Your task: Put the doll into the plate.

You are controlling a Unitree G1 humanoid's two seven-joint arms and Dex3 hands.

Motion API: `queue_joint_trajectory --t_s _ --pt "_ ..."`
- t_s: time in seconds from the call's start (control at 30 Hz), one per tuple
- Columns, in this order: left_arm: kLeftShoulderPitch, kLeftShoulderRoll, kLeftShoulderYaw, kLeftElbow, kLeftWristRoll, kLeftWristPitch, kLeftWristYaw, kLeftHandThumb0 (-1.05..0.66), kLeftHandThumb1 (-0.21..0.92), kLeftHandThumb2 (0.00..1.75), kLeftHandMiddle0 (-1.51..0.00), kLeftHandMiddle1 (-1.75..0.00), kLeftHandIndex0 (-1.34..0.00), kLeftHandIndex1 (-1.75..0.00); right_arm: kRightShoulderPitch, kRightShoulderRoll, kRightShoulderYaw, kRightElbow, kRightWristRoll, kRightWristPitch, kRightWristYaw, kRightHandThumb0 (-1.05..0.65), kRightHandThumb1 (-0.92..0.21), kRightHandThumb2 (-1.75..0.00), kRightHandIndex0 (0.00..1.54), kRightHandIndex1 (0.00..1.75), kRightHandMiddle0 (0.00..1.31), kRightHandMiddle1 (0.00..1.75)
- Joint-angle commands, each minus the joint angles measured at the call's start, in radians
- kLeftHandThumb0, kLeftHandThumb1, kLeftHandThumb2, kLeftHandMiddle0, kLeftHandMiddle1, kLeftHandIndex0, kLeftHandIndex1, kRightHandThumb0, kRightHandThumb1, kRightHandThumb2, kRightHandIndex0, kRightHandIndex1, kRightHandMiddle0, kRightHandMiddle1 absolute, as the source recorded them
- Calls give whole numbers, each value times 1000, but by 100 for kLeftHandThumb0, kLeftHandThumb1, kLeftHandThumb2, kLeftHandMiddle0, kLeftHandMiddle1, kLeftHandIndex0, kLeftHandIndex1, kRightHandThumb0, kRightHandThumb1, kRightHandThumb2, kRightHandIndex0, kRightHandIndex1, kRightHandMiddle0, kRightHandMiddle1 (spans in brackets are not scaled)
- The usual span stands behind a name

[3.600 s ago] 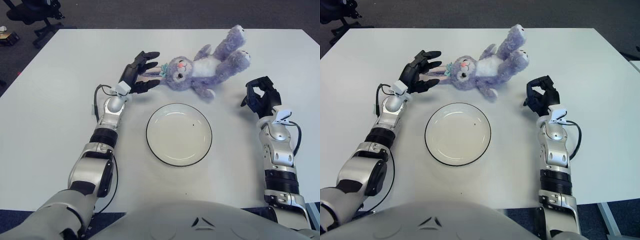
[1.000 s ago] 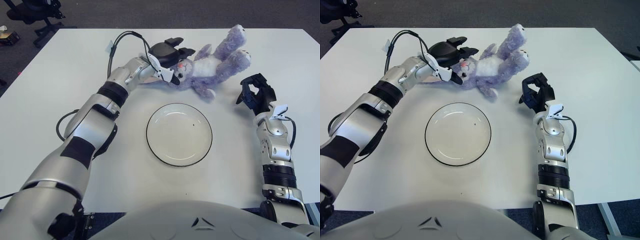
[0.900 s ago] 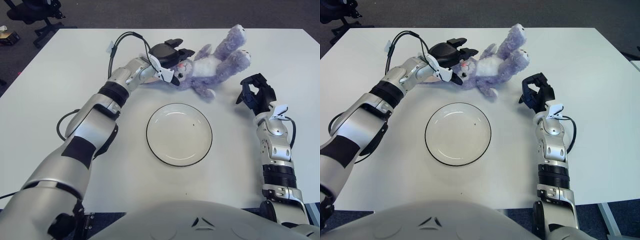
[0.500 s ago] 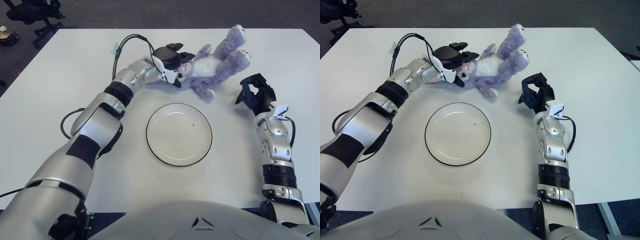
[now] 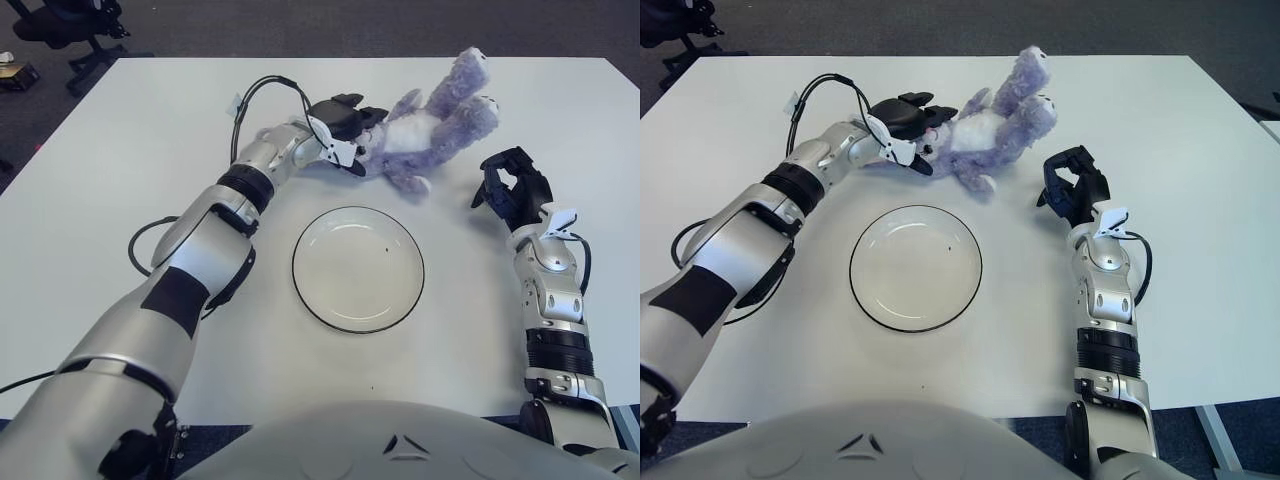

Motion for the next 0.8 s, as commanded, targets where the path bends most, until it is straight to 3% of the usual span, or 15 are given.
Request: queue_joint_trajectory --t_s 0.0,0.27,0.5,0.53,0.6,0.7,0.77 --pt "-2 -22 -9 33 -3 2 32 -97 92 31 -15 -1 -21 0 -5 -4 -4 3 7 -4 2 -35 -90 -48 83 168 28 169" --pt "1 -41 -5 69 -20 -12 67 -97 92 33 -21 -3 -21 0 -5 -3 -4 -2 7 -3 0 -35 -90 -48 83 169 28 169" --pt "2 -67 8 105 -47 4 73 -75 92 21 -52 -13 -35 -5 -5 -2 -4 -8 5 -2 -3 -35 -90 -48 83 169 28 169" --pt "3 -72 9 111 -50 8 76 -71 92 19 -51 -23 -38 -5 -5 -1 -4 -9 4 -2 -5 -35 -90 -48 83 170 28 169" --pt "9 -84 12 123 -59 18 83 -60 92 12 -38 -59 -45 -6 -4 -1 -4 -11 2 -2 -9 -35 -90 -48 83 170 28 169" --pt "14 -90 14 130 -69 22 84 -54 92 9 -29 -82 -51 -8 -3 0 -4 -14 -1 -3 -15 -35 -90 -48 83 170 28 169" --pt "15 -96 13 134 -70 29 84 -52 92 8 -27 -88 -52 -8 -3 1 -5 -16 -2 -4 -20 -35 -90 -48 83 170 27 169"
